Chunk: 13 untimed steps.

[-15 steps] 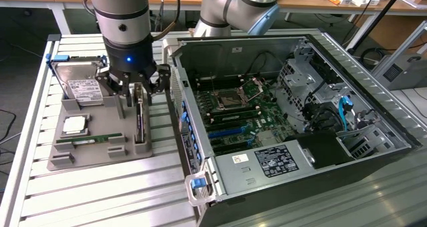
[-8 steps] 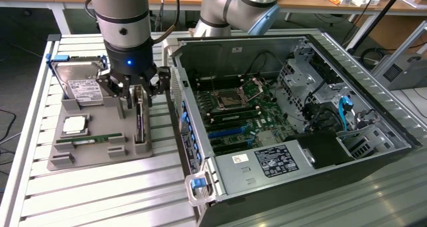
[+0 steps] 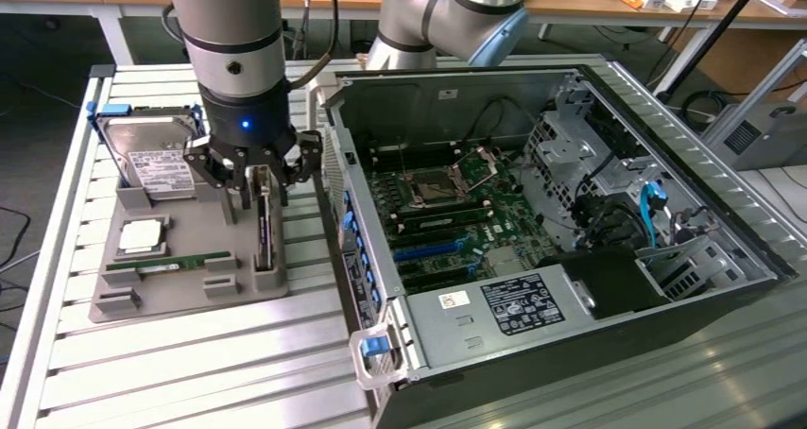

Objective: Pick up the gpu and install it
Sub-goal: 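Pick up the gpu and move the gpu toward the slot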

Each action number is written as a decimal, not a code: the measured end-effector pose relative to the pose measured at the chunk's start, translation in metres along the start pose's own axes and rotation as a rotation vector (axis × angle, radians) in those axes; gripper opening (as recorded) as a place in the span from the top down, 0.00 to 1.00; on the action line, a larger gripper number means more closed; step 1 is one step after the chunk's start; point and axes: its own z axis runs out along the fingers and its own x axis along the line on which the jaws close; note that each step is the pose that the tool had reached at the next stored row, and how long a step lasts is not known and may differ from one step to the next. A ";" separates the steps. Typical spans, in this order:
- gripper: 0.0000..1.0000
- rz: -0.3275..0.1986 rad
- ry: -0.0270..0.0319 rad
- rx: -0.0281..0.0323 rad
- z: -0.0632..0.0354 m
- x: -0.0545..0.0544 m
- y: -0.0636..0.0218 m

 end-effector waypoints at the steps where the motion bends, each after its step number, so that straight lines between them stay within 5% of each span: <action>1: 0.52 0.000 -0.0001 0.0000 0.0010 0.000 0.0000; 13: 0.52 0.000 -0.0001 0.0001 0.0130 0.000 -0.0002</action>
